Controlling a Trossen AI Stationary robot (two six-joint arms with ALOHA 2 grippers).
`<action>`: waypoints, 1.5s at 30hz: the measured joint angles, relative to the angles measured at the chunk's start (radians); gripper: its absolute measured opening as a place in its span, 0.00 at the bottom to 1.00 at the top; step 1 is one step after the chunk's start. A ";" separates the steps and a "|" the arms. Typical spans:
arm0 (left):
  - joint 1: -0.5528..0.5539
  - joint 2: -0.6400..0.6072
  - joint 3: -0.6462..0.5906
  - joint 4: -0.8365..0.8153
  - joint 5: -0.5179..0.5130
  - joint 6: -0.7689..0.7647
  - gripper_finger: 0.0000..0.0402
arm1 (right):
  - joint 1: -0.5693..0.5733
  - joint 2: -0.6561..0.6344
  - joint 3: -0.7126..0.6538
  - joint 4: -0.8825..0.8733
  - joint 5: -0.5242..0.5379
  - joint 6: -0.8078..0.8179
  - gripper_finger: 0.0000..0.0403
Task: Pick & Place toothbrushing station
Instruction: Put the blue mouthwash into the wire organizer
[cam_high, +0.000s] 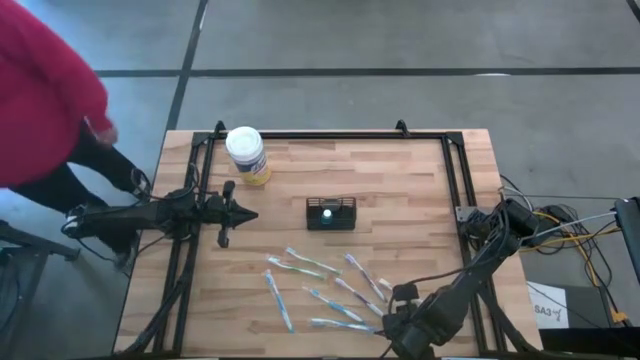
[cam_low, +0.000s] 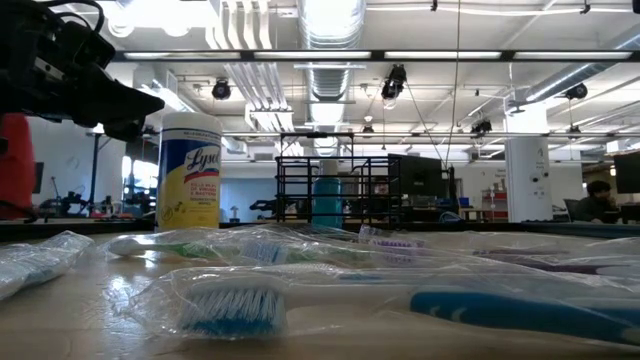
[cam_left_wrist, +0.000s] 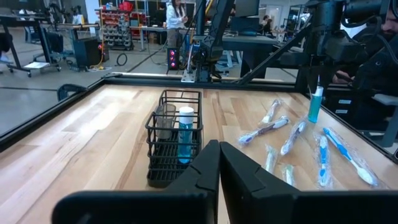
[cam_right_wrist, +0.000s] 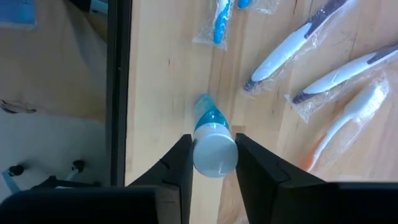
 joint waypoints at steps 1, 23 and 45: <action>0.000 0.000 0.000 0.000 0.000 0.000 0.04 | 0.000 -0.004 0.000 0.000 0.000 -0.001 0.21; 0.000 0.000 -0.002 -0.001 0.000 0.010 0.04 | -0.021 -0.620 -0.166 0.265 0.424 -0.513 0.23; 0.000 0.000 -0.003 -0.009 -0.001 0.009 0.05 | -0.029 -1.522 -1.076 0.972 0.496 -0.816 0.23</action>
